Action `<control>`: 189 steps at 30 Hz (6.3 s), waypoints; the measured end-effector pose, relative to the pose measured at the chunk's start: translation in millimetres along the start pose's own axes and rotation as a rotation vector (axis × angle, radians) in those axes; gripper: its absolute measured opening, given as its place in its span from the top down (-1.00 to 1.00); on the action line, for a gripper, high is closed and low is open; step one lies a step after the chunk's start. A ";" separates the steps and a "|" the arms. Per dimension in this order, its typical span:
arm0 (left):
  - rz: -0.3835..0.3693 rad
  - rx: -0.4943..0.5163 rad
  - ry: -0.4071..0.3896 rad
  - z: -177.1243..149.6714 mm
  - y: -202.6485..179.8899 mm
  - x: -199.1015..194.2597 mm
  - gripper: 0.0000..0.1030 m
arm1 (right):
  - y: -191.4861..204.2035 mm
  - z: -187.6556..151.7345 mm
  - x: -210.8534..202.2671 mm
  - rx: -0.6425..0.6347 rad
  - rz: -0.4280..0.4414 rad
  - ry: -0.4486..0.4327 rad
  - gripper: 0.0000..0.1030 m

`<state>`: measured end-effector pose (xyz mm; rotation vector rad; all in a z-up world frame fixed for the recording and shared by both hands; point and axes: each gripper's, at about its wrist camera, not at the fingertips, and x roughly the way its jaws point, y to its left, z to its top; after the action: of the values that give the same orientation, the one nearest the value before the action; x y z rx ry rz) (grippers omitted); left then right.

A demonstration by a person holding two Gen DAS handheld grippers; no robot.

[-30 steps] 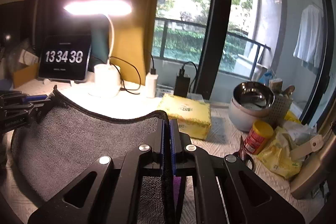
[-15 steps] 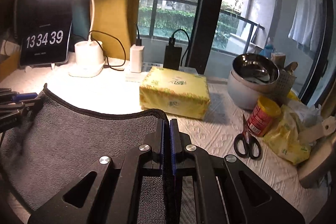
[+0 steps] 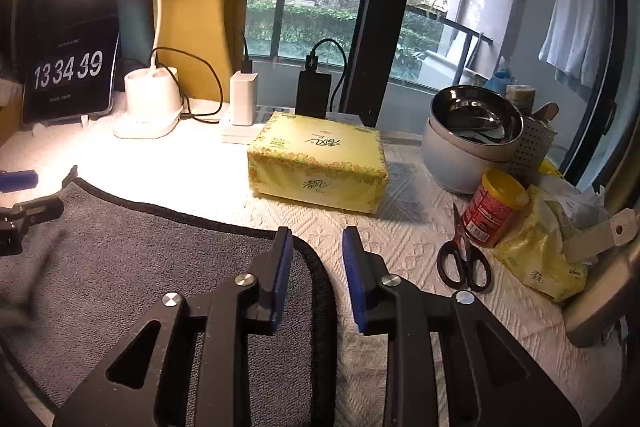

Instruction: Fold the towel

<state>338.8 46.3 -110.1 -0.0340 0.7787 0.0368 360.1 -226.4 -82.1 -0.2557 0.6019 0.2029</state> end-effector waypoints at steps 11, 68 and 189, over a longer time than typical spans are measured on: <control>-0.019 -0.036 -0.026 -9.6 3.2 -29.0 -0.52 | 8.0 -3.5 -23.9 -0.001 0.012 -0.018 0.41; -0.087 -0.081 -0.246 -101.1 -29.7 -224.5 -0.63 | 17.1 -63.0 -213.8 0.018 0.097 -0.144 0.39; 0.049 -0.111 -0.736 -170.8 -18.4 -371.6 -0.90 | 14.6 -109.8 -369.6 0.047 0.021 -0.517 -0.23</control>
<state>-44.4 12.8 29.9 -0.0999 0.0408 0.1305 0.0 -286.9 42.7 -0.1423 0.0964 0.2630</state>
